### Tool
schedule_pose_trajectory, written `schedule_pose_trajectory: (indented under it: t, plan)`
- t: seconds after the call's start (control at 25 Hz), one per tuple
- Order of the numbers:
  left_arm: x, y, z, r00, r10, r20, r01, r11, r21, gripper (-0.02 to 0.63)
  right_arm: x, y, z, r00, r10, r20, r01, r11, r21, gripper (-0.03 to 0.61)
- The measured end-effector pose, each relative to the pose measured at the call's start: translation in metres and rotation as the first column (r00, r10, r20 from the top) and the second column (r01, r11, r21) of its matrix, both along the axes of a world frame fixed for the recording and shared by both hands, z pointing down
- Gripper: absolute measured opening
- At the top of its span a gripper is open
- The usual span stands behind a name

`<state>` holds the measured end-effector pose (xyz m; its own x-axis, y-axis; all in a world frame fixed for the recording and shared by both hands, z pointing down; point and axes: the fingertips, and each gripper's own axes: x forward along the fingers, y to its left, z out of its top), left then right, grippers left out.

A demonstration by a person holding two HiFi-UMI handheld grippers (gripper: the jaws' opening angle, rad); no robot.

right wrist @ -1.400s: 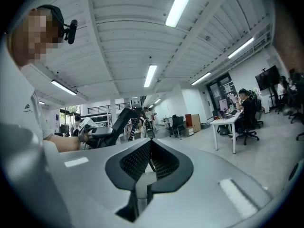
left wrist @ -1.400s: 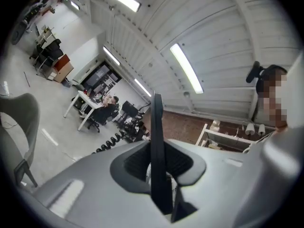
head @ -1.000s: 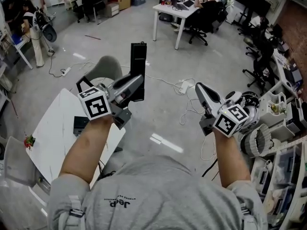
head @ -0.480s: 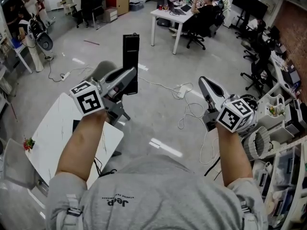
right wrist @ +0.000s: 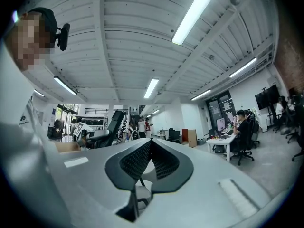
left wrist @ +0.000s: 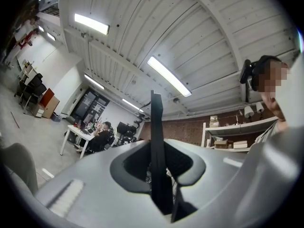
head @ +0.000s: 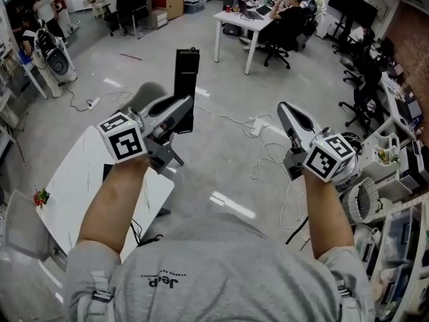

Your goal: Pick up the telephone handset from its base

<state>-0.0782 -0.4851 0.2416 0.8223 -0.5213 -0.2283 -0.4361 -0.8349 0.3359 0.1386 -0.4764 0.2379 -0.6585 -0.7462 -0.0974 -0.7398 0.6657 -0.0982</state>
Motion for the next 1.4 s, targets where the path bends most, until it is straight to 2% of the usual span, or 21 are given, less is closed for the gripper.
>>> schedule_pose_trajectory:
  t: [0.88, 1.4]
  plan:
    - [-0.012, 0.012, 0.005, 1.000, -0.001, -0.011, 0.001, 1.000, -0.002, 0.138, -0.023, 0.005, 0.002, 0.999, -0.051, -0.012, 0.051, 0.999, -0.003, 0.003]
    - [-0.011, 0.009, 0.003, 1.000, 0.007, -0.018, -0.007, 1.000, -0.001, 0.138, -0.026, 0.004, 0.002, 0.998, -0.042, -0.054, 0.042, 0.999, 0.004, 0.003]
